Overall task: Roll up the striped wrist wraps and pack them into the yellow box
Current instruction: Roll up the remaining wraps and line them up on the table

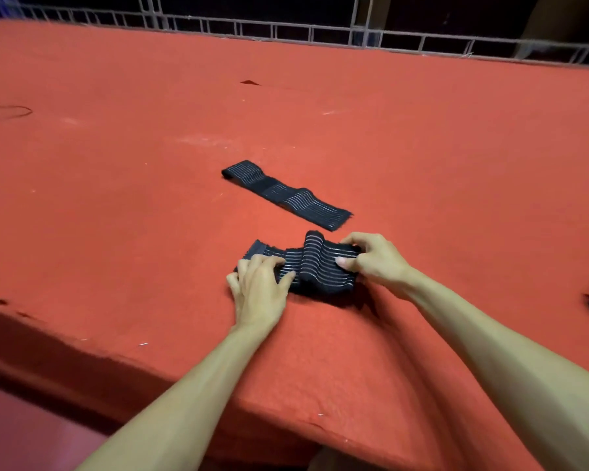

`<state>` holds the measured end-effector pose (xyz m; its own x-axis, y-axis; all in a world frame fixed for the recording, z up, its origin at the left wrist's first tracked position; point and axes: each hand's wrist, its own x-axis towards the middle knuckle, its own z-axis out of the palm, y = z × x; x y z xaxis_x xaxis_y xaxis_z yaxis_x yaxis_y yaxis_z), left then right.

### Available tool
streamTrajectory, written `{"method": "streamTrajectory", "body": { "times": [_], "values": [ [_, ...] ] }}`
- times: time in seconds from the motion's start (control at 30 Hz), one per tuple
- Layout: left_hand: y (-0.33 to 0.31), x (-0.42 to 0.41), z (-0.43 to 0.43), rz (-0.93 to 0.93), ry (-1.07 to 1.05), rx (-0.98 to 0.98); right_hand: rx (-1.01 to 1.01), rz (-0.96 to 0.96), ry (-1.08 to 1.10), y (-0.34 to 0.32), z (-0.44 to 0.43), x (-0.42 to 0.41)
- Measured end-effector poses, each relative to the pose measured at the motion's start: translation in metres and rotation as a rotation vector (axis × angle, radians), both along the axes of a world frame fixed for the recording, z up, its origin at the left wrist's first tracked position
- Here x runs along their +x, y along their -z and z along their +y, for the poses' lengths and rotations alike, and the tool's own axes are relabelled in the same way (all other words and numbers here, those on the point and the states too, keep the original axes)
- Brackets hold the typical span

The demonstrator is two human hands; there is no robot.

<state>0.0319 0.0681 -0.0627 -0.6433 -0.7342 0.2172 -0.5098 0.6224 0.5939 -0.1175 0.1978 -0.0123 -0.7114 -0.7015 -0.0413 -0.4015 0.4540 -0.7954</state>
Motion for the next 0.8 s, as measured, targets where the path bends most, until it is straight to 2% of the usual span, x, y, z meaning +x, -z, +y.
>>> {"method": "streamTrajectory", "body": {
  "times": [0.23,0.3,0.4,0.6,0.67,0.7,0.8],
  "values": [
    [-0.011,-0.021,0.076,0.004,0.297,0.206,0.024,-0.137,-0.1,-0.028,0.1,-0.009],
    [-0.01,-0.026,0.094,-0.041,0.329,0.157,0.06,-0.114,-0.098,-0.03,0.129,-0.014],
    [-0.009,-0.03,0.113,-0.082,0.32,-0.027,0.134,-0.065,-0.018,-0.025,0.174,-0.028],
    [0.005,-0.035,0.126,-0.135,0.186,-0.005,0.37,0.075,0.06,0.01,0.218,-0.044],
    [0.007,-0.034,0.128,-0.102,0.19,-0.006,0.406,0.198,0.114,0.016,0.216,-0.049],
    [0.008,-0.033,0.128,-0.079,0.205,-0.009,0.381,0.298,0.172,0.016,0.212,-0.05],
    [0.006,-0.031,0.128,0.036,0.248,0.074,0.114,0.528,0.267,-0.004,0.192,-0.034]
  ]
}}
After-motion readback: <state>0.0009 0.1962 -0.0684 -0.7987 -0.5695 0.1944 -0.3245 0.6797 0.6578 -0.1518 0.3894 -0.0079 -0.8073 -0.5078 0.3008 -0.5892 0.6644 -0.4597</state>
